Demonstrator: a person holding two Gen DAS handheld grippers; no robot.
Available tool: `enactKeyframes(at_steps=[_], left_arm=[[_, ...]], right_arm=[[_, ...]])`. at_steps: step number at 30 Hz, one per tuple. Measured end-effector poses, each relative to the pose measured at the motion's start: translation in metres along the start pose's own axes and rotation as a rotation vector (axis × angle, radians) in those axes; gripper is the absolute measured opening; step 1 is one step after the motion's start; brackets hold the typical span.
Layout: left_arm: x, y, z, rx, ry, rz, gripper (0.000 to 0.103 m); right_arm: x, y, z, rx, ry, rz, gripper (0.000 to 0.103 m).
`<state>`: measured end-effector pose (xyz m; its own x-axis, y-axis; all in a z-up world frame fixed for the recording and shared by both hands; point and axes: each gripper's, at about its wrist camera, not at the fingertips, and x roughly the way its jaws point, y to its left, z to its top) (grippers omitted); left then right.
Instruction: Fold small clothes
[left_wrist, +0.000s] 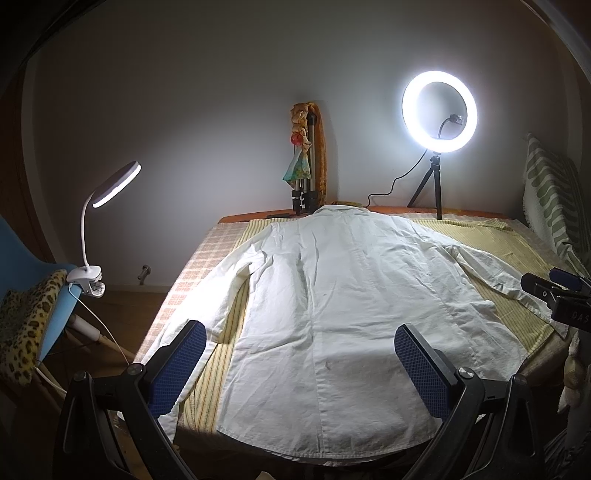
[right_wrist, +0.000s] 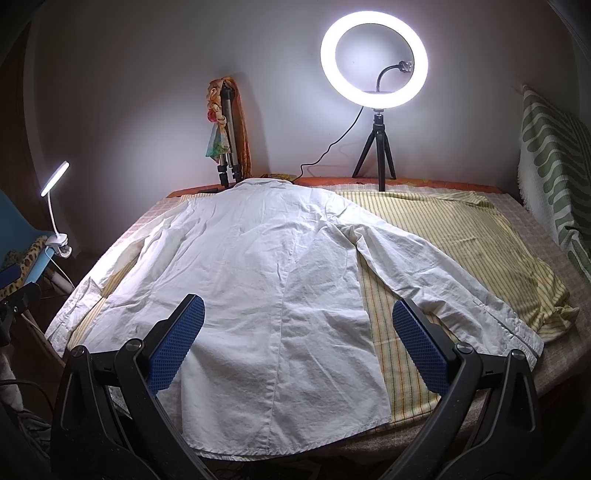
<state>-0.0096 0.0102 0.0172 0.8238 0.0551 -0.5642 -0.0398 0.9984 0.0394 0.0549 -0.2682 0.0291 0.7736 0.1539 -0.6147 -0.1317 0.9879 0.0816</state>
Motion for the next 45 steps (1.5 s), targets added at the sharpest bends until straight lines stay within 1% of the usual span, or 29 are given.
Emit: enactKeyframes(at_steps=[6,13,15,17,20,24,29,30,31,35,40,42,45], left_arm=[[0.002,0.003,-0.002,-0.003,0.005,0.008,0.103],[0.007,0.014,-0.005,-0.014,0.017,0.02,0.103],[0.011,0.017,-0.006,-0.008,0.022,0.027,0.101],[0.015,0.019,-0.008,-0.001,0.024,0.031,0.096],[0.021,0.026,-0.01,-0.013,0.028,0.006,0.095],[0.029,0.04,-0.009,-0.044,0.044,-0.016,0.091],[0.043,0.065,-0.006,-0.113,0.08,-0.029,0.09],[0.046,0.07,-0.006,-0.126,0.092,-0.029,0.089],[0.05,0.075,-0.006,-0.134,0.104,-0.031,0.085],[0.065,0.093,-0.005,-0.146,0.143,-0.006,0.08],[0.077,0.114,-0.007,-0.156,0.158,0.03,0.076],[0.082,0.121,-0.007,-0.156,0.167,0.029,0.075],[0.091,0.137,-0.008,-0.183,0.192,0.025,0.074]], right_arm=[[0.002,0.001,-0.001,-0.007,-0.003,-0.01,0.103],[0.002,0.016,0.008,-0.019,-0.008,-0.051,0.103],[0.003,0.017,0.009,-0.018,-0.011,-0.053,0.103],[0.003,0.02,0.01,-0.027,-0.02,-0.066,0.103],[0.002,0.024,0.012,-0.037,-0.029,-0.074,0.103],[0.004,0.029,0.015,-0.039,-0.032,-0.071,0.103],[0.007,0.036,0.018,-0.039,-0.04,-0.072,0.103],[0.007,0.037,0.018,-0.04,-0.041,-0.071,0.103],[0.007,0.039,0.019,-0.042,-0.043,-0.069,0.103],[0.01,0.042,0.02,-0.05,-0.046,-0.064,0.103],[0.011,0.043,0.02,-0.049,-0.044,-0.063,0.103],[0.012,0.044,0.021,-0.043,-0.04,-0.051,0.103],[0.017,0.047,0.022,-0.041,-0.042,-0.027,0.103]])
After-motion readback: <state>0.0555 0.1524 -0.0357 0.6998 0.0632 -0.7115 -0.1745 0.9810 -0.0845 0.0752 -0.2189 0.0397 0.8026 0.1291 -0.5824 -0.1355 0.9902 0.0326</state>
